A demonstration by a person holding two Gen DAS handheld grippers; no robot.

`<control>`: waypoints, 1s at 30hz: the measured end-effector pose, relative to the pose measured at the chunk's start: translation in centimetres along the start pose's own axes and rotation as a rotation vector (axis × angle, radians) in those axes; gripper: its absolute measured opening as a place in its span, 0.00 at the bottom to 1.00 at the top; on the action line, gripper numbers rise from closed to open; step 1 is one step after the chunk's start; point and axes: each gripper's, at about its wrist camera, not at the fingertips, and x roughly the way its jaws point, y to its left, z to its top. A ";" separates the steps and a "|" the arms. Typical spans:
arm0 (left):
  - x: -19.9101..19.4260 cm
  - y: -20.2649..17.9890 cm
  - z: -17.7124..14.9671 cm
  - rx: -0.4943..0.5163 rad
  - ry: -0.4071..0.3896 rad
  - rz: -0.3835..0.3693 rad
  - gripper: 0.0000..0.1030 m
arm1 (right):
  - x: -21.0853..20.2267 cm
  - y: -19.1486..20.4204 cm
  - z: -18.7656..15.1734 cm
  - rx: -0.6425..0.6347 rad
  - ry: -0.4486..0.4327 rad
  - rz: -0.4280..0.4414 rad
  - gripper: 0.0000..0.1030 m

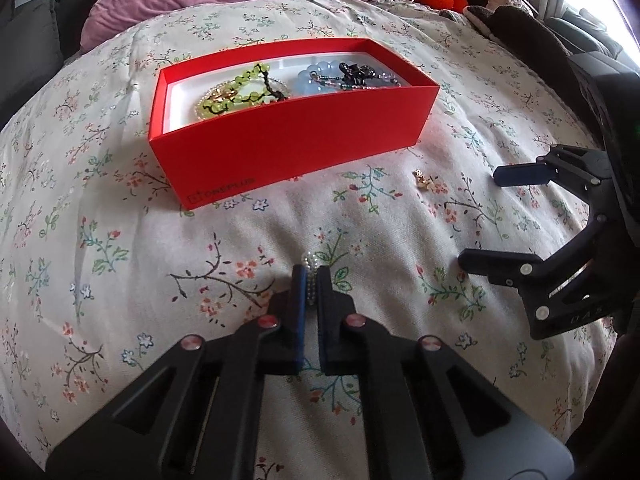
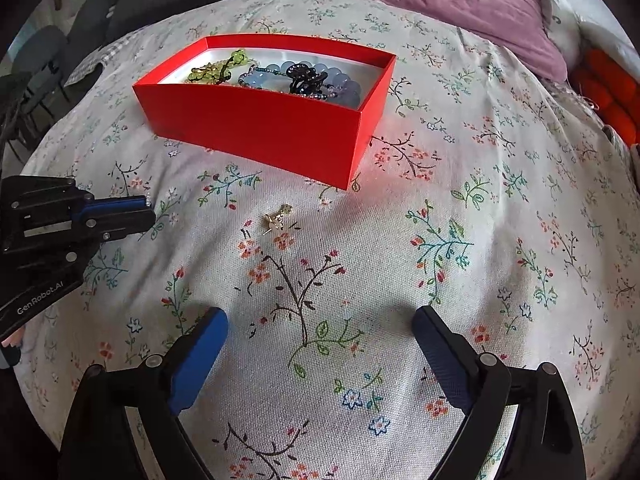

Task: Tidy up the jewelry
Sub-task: 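Move the left gripper to the pearl ring and grasp it, then grasp the gold earring with the right gripper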

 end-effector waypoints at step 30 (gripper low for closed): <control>-1.6 2.1 -1.2 -0.056 0.056 0.048 0.06 | 1.1 1.6 3.3 0.024 -0.110 0.082 0.44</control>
